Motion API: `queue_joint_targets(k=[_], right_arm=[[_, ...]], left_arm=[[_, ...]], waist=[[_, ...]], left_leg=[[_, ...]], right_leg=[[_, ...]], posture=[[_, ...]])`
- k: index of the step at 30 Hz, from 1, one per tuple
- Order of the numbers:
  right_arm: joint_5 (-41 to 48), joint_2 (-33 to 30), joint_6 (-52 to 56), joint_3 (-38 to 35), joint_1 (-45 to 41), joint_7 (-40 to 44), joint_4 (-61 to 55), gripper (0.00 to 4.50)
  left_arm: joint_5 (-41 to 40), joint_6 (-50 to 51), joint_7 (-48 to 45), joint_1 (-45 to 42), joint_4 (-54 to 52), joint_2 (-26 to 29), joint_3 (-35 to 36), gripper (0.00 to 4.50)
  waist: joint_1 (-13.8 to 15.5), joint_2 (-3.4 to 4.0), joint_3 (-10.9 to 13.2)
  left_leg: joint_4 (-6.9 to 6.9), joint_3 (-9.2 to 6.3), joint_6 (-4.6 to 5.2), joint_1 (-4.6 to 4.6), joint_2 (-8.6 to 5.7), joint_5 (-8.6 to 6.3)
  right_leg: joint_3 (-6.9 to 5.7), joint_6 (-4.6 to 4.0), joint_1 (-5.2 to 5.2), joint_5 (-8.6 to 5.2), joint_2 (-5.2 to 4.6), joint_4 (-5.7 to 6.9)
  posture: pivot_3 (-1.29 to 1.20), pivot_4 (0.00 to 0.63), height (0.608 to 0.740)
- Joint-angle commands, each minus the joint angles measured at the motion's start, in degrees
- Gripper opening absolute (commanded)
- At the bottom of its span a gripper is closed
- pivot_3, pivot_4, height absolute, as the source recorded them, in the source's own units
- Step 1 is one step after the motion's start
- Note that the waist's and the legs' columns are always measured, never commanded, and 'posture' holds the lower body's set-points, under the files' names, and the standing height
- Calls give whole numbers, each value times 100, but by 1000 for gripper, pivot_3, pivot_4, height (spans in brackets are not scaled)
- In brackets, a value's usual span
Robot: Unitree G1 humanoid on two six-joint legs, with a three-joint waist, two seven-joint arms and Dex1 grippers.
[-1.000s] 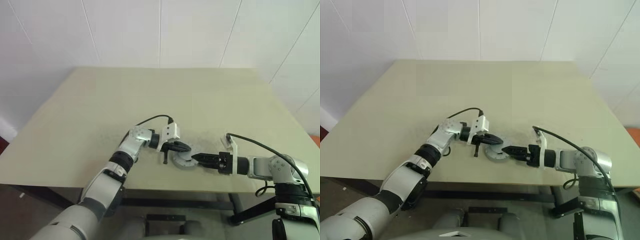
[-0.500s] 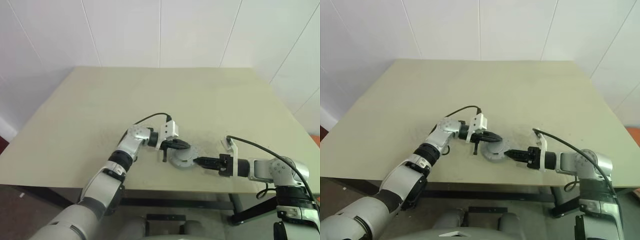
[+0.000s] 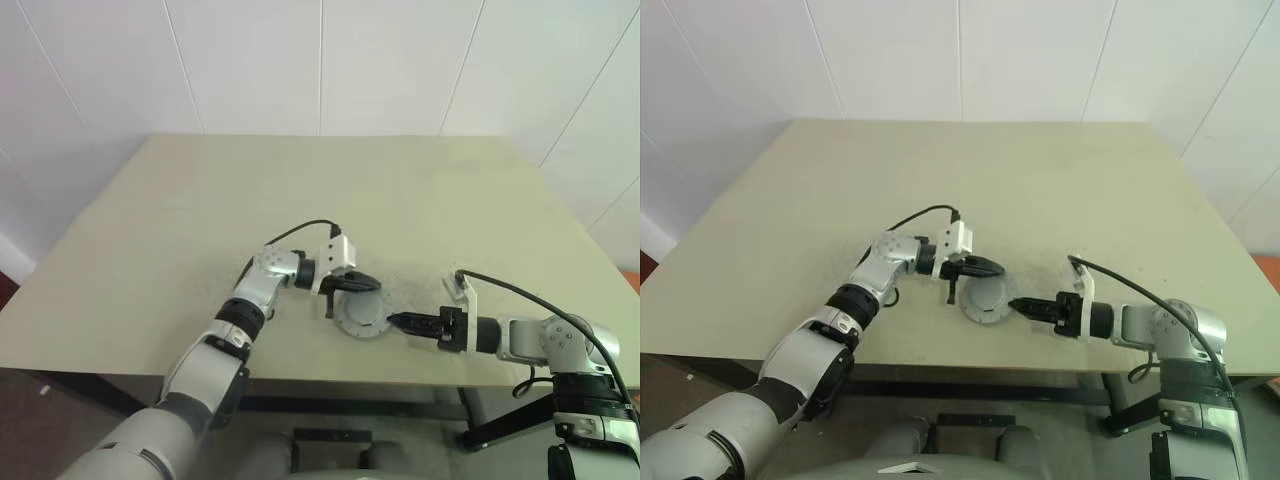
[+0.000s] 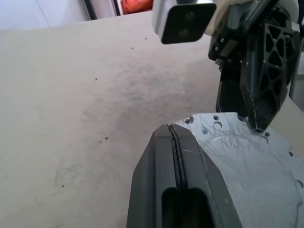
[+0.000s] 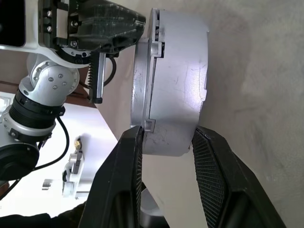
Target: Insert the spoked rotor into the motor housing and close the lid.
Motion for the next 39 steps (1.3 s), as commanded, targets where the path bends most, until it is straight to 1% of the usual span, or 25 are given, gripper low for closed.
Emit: queue_joint_targets(k=[1,5,11,15,18,22,26,32,39], right_arm=[[14,-15,-172,64,-55,41,-166,1210],[11,-5,-262,122,-11,45,-186,1210],[24,79,-352,74,-74,-7,-80,1210],[27,93,-484,102,-17,42,-167,1201],[161,19,-564,212,106,316,-496,1192],[226,-20,-584,210,102,376,-649,1179],[170,119,-680,50,-7,175,-395,1179],[431,454,-594,-254,-103,76,-160,1179],[859,878,-541,-895,-400,-210,120,1179]], left_arm=[[-542,466,442,-269,7,-150,624,0],[-990,1079,886,-498,-28,-211,1204,0],[-1162,1447,1168,-389,-203,-164,1508,0],[-1216,1574,1266,-215,-372,-112,1578,0],[-1212,1634,1270,-108,-511,-100,1557,0],[-1239,1724,1331,-34,-641,-97,1558,0],[-1335,1892,1426,116,-816,-102,1614,0],[-1547,2337,1575,426,-1232,-128,1690,0],[-2217,3064,2160,524,-1544,-139,2319,0]], waist=[[-1,-2,1],[-11,-3,2],[-11,-2,2],[-16,-2,2],[-8,-2,2],[-10,-3,2],[-11,-3,2],[-5,-3,2],[-11,-1,2]], left_leg=[[1,0,0,0,0,0],[1,-1,1,-2,0,0],[1,0,-1,-2,-2,1],[1,0,-2,0,-1,2],[1,-1,-4,0,-1,4],[1,1,-5,-3,-2,4],[0,0,-5,-4,-2,4],[0,0,-6,-3,-1,4],[1,0,-7,-3,-1,5]], right_leg=[[0,1,0,0,0,0],[0,3,-5,-1,2,2],[0,3,-3,-1,3,3],[0,3,-4,-1,4,7],[0,3,-4,-1,5,8],[1,3,-7,-1,3,7],[2,2,-8,-1,4,7],[3,1,-8,0,4,8],[7,1,-10,0,3,10]], posture=[[0,0,740],[0,0,740],[0,0,740],[0,0,740],[0,0,740],[0,0,740],[0,0,740],[0,0,740],[0,0,740]])
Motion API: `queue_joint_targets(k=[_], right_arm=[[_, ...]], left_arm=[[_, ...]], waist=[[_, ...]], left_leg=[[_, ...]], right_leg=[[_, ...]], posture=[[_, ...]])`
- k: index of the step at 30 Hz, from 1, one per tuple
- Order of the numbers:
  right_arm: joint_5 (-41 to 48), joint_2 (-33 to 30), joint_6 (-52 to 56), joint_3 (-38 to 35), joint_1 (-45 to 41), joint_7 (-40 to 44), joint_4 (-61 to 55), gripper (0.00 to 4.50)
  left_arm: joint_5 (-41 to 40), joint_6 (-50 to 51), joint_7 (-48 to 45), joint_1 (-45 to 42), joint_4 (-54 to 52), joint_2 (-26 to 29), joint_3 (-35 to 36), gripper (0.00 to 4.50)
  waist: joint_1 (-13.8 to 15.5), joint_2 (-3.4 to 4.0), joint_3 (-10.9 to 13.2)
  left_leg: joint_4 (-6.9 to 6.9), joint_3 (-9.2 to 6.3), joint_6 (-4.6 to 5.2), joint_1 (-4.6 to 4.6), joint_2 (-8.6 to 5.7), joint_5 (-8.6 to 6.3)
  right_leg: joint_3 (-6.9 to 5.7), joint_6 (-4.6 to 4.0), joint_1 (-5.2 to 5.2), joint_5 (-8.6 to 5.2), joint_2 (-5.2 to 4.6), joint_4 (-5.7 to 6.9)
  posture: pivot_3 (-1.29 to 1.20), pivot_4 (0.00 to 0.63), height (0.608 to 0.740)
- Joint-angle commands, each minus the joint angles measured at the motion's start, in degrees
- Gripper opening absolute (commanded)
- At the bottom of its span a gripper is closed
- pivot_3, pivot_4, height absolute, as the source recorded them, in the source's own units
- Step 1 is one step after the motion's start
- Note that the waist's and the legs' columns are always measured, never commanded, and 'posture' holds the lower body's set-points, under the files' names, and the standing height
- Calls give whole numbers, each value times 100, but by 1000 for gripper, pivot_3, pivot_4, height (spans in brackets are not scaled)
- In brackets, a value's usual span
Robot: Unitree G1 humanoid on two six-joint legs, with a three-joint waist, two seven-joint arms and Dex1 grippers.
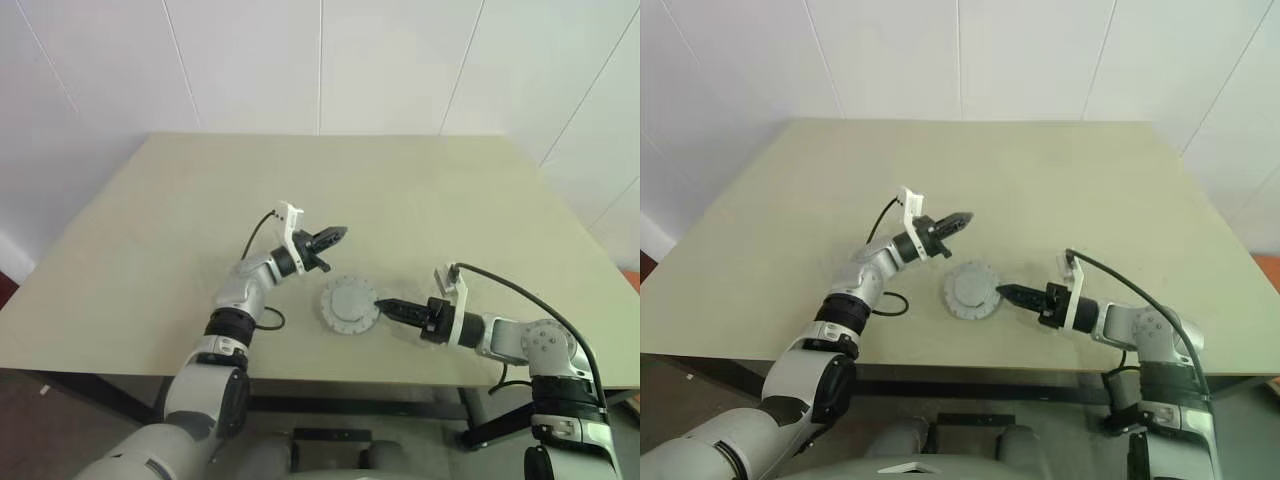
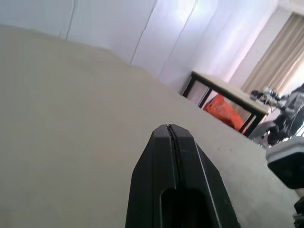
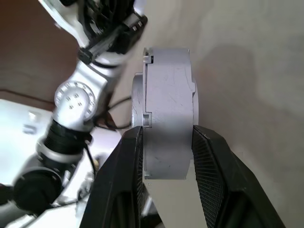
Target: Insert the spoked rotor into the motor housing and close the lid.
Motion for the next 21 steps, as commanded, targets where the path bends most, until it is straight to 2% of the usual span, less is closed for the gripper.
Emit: queue_joint_targets(k=[1,7,10,16,21], right_arm=[[468,106,-35,-449,-299,-32,-24,1179],[604,406,-157,-660,-485,-291,94,1179],[682,698,-286,-690,-583,-451,40,1179],[766,1258,-635,-769,-919,-957,-2,1179],[832,1414,-719,-651,-1068,-1090,-96,1179]], left_arm=[[-405,294,290,17,-333,72,387,0],[-958,882,788,286,-712,289,982,0],[-1325,1353,882,750,-1371,371,1160,592],[-2124,2434,1313,1603,-2828,436,1356,2577],[-2618,3076,1760,1982,-3444,532,1502,4232]], waist=[[3,0,0],[-24,0,0],[-56,1,0],[-132,1,0],[-126,2,-1]], left_leg=[[0,0,0,0,0,0],[-3,2,-2,0,0,2],[-4,2,-11,0,1,7],[-4,1,-23,0,1,14],[-3,3,-33,3,1,19]], right_leg=[[0,0,0,0,0,0],[4,-1,-6,0,2,8],[13,-1,-12,0,2,16],[30,-3,-25,2,1,32],[39,-6,-37,1,2,55]], posture=[[0,0,740],[0,0,740],[0,0,740],[0,0,740],[0,0,740]])
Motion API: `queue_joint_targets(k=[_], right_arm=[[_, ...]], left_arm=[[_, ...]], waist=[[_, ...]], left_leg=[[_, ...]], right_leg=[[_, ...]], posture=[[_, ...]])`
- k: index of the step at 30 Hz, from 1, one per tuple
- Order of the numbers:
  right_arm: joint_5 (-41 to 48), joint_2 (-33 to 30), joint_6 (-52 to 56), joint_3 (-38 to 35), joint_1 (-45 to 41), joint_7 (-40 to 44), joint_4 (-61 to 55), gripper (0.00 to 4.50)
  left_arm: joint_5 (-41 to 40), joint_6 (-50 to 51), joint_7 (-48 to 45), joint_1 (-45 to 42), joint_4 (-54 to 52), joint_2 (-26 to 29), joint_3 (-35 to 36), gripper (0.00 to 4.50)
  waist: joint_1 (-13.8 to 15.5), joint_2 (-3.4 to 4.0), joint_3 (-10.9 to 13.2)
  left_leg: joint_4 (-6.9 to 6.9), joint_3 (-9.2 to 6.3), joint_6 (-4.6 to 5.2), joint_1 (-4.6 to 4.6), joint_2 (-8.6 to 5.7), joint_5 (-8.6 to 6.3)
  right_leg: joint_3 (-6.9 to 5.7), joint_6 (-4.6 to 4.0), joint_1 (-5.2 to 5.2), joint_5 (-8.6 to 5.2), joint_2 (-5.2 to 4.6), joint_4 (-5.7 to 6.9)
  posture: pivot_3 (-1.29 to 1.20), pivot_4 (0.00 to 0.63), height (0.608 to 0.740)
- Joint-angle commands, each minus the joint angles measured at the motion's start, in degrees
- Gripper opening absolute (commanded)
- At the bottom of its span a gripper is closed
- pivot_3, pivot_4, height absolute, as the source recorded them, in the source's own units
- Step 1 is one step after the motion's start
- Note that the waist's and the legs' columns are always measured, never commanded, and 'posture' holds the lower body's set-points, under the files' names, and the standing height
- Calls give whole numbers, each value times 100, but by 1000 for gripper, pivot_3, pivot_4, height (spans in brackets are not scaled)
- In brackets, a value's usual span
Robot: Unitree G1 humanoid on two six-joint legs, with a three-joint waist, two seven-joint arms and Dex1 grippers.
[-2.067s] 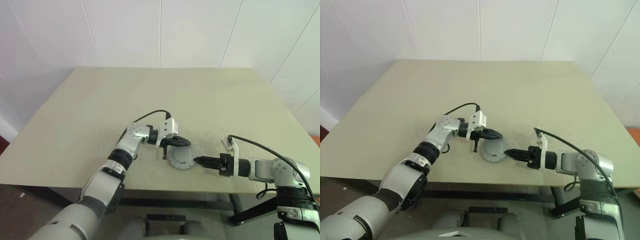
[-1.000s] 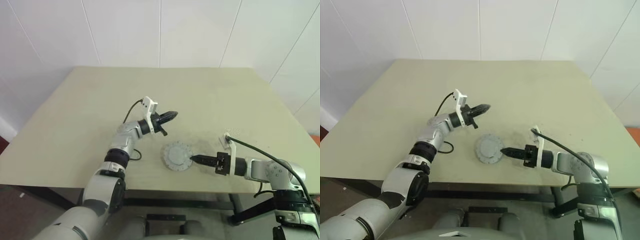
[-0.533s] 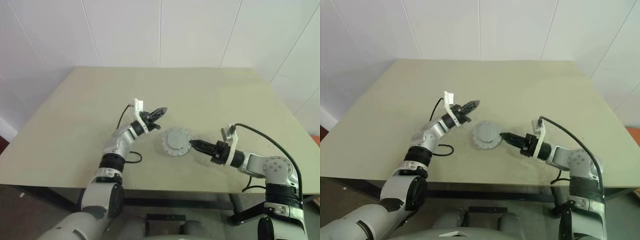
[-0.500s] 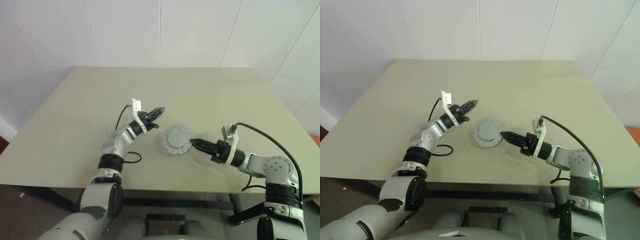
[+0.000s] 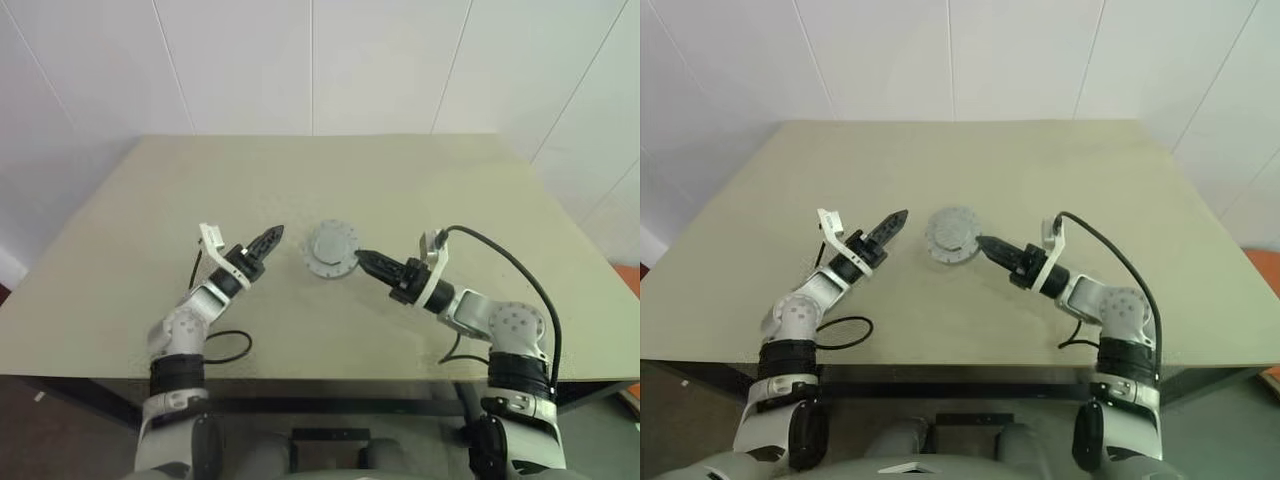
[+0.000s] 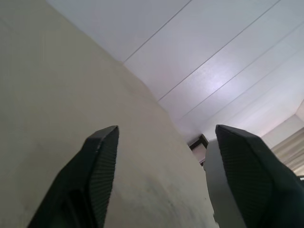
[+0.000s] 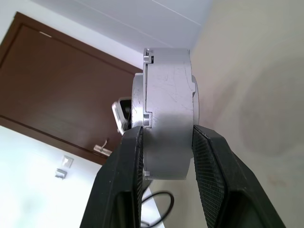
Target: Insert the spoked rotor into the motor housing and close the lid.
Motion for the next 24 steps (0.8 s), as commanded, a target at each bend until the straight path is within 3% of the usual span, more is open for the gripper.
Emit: queue_joint_targets(k=[1,11,15,24], right_arm=[[369,62,-132,-66,-231,45,-356,1179],[405,85,-165,153,-48,53,-576,1179],[418,64,-189,199,-24,52,-589,1179],[364,34,-216,336,28,85,-626,1179]], left_arm=[[-529,415,368,47,-472,61,242,4464],[-2655,2166,2391,-281,50,-230,1261,4464],[-3323,2694,2727,-224,-68,-198,1206,4464],[-3859,3163,2918,-97,-296,45,798,4464]], waist=[[0,0,0],[-13,-1,0],[-14,-1,0],[-12,-1,0]], left_leg=[[0,0,0,1,0,0],[2,10,-3,3,2,2],[1,17,-4,2,1,2],[-1,25,-7,3,2,2]], right_leg=[[1,-1,-1,0,0,3],[36,-2,-25,-1,16,28],[42,-3,-29,-1,16,28],[51,-26,-32,-10,17,26]], posture=[[0,0,740],[0,0,740],[0,0,740],[0,0,740]])
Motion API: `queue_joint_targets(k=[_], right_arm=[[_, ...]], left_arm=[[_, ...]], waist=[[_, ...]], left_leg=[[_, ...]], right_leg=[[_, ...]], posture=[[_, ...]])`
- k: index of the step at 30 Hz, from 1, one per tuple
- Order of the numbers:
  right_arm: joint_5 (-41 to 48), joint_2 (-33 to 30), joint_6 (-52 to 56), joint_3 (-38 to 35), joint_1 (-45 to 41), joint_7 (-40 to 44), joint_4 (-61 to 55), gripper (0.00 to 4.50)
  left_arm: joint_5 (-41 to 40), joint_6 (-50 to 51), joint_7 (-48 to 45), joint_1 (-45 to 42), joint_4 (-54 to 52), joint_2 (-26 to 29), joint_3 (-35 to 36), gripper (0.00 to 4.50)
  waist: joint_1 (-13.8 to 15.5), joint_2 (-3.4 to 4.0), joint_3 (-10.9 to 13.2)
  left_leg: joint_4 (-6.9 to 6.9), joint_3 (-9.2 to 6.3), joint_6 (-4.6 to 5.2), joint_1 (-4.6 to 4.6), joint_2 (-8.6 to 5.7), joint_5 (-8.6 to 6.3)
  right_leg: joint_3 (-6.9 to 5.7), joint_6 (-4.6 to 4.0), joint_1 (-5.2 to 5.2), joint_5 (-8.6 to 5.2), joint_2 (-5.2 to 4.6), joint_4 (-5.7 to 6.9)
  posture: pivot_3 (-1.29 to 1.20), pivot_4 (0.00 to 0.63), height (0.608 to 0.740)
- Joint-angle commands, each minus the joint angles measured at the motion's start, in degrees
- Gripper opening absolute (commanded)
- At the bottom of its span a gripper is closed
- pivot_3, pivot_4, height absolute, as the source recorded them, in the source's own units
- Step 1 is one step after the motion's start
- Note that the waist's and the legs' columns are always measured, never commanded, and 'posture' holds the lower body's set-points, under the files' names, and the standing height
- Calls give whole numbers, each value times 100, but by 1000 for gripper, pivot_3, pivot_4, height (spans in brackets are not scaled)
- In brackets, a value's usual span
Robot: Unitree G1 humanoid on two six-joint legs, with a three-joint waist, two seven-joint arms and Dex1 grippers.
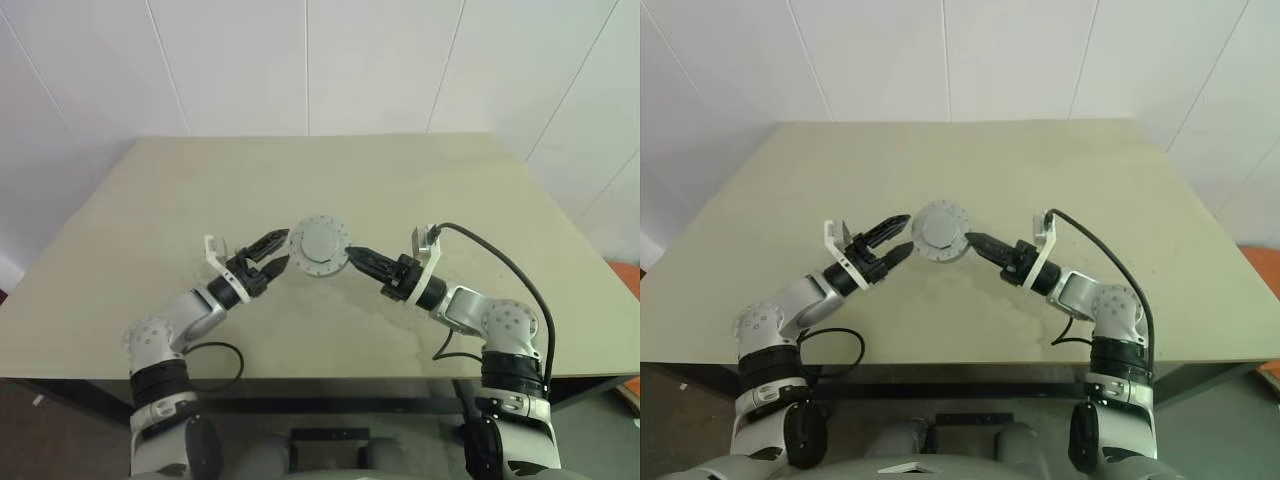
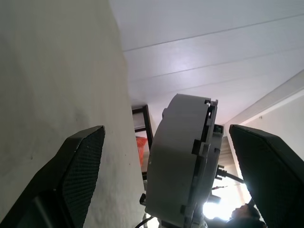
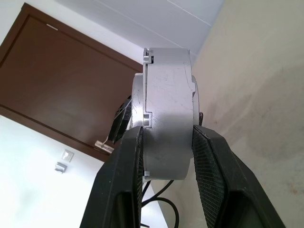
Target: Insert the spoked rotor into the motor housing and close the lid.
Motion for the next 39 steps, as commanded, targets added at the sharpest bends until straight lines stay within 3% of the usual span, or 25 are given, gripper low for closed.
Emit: queue_joint_targets(k=[1,12,15,20,21,39], right_arm=[[240,20,-146,14,-108,138,-343,1179],[237,-52,-208,72,-105,164,-307,1179],[249,-55,-211,70,-108,145,-306,1179],[268,-56,-208,70,-67,126,-325,1179],[274,-56,-208,71,-60,123,-332,1179],[424,5,-272,112,-111,60,-270,1179]], left_arm=[[-371,128,0,-52,-267,95,-164,4464],[41,-74,-476,-54,-469,279,-900,4464],[401,-352,-707,-117,-359,345,-1047,3857],[626,-637,-1180,-103,-323,353,-1107,2300],[629,-652,-1243,-88,-328,352,-1110,2215],[599,-556,-1494,-79,-315,132,-1137,2175]], waist=[[1,0,0],[3,1,0],[-2,1,1],[2,2,2],[2,3,2],[3,4,3]], left_leg=[[0,0,0,0,0,0],[-3,4,-3,-1,0,-2],[-6,6,-3,-2,0,-2],[-12,7,-3,-6,1,-2],[-14,7,-4,-7,1,-2],[-24,5,-3,-12,2,-2]], right_leg=[[0,-1,-1,-1,0,0],[2,-20,-2,-10,-2,-7],[3,-23,-4,-11,-2,-8],[4,-25,-8,-12,-4,-16],[4,-25,-8,-12,-4,-21],[3,-24,-4,-11,-5,-48]], posture=[[0,0,740],[0,0,740],[0,0,740],[0,0,740],[0,0,740],[0,0,740]])
